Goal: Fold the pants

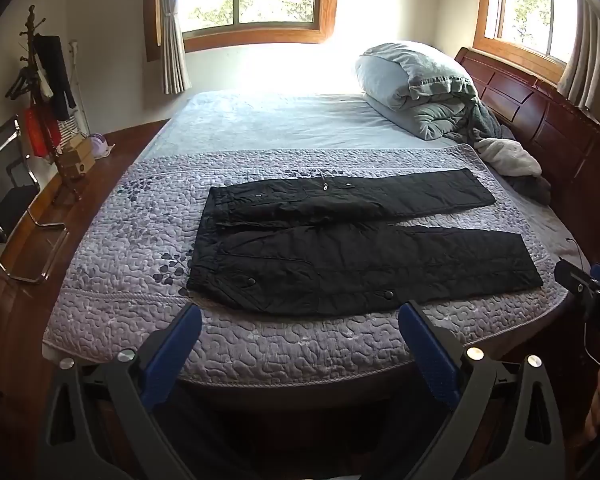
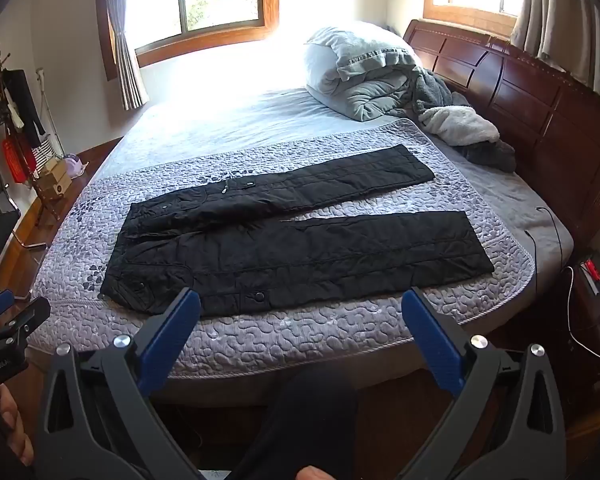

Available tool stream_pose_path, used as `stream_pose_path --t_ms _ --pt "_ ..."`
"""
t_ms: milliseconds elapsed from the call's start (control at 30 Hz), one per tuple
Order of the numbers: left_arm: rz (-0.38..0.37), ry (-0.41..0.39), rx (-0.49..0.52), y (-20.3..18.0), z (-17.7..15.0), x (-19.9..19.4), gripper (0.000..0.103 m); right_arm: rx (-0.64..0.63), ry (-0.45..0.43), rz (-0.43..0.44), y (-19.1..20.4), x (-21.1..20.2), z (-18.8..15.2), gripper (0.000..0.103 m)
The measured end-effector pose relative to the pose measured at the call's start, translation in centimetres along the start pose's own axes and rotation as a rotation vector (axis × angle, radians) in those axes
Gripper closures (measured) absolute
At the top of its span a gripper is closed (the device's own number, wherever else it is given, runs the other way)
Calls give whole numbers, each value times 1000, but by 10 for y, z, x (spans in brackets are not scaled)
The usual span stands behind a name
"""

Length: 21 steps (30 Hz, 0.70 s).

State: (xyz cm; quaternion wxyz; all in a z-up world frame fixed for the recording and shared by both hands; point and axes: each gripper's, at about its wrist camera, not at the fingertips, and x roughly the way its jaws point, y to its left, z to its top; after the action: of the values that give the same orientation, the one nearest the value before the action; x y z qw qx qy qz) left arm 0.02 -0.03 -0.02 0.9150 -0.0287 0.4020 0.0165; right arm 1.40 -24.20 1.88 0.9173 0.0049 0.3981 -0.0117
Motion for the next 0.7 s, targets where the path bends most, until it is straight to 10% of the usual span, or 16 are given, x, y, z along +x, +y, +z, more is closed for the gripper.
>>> stream_pose_path --t_ms 700 --pt "12 -9 1 3 0 -1 4 5 1 -4 -1 1 -2 2"
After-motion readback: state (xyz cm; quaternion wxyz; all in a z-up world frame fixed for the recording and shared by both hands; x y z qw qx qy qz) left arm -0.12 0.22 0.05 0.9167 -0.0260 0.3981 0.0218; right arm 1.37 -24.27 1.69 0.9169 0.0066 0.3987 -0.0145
